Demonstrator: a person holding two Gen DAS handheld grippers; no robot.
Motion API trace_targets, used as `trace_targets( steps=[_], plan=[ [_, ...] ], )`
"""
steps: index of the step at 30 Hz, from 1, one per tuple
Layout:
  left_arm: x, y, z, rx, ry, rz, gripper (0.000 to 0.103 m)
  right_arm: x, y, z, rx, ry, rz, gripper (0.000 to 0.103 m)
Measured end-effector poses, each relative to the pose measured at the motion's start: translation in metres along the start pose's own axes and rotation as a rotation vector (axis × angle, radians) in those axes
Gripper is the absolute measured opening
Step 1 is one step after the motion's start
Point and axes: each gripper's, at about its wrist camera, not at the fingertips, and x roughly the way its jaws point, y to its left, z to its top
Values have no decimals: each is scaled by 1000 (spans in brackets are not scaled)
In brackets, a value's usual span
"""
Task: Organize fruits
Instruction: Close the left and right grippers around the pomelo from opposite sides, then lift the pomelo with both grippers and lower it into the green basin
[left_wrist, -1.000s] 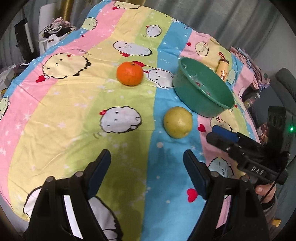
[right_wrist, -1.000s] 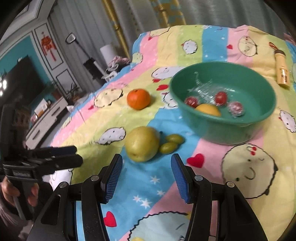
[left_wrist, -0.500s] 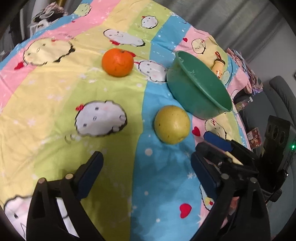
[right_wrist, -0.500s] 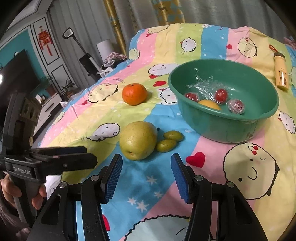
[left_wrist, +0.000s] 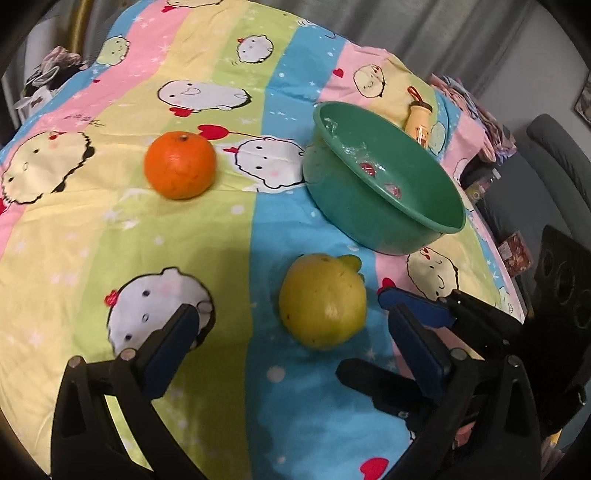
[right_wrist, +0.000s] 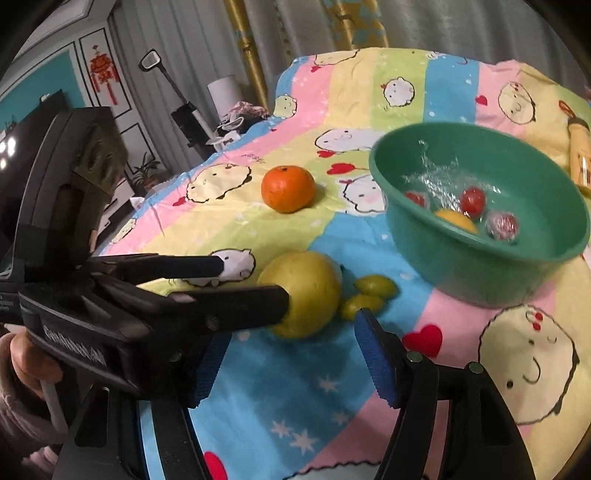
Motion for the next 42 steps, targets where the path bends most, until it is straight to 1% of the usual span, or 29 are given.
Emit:
trace_targets(
  steps=[7, 12, 15, 17, 20, 22, 25, 31, 37, 42],
  plan=[
    [12, 0, 5, 10, 23, -41, 101, 14, 2, 10, -15, 14, 1, 70],
    [17, -6, 5, 58, 37, -55, 90, 23, 4, 10, -24, 42, 2, 70],
    [22, -3, 7, 45, 54, -76, 81, 26, 6, 11, -38, 44, -1, 70],
    [25, -2, 6, 32, 67, -98, 73, 27, 6, 11, -46, 47, -3, 70],
    [26, -1, 5, 21, 73, -113, 56, 31, 10, 13, -83, 54, -20, 69],
    [27, -1, 3, 21, 79, -107, 56, 35, 15, 14, -119, 65, -42, 67],
    [26, 1, 3, 8, 77, -116, 56, 36, 17, 14, -137, 65, -80, 60],
    [18, -4, 1, 12, 40, -104, 56, 29, 19, 14, -146, 29, -83, 60],
    [5, -13, 2, 50, 16, -70, 56, 15, 27, 14, -166, -12, -75, 60],
    [-10, -25, 5, 80, -20, -44, 56, 0, 32, 16, -178, -58, -68, 60]
  ],
)
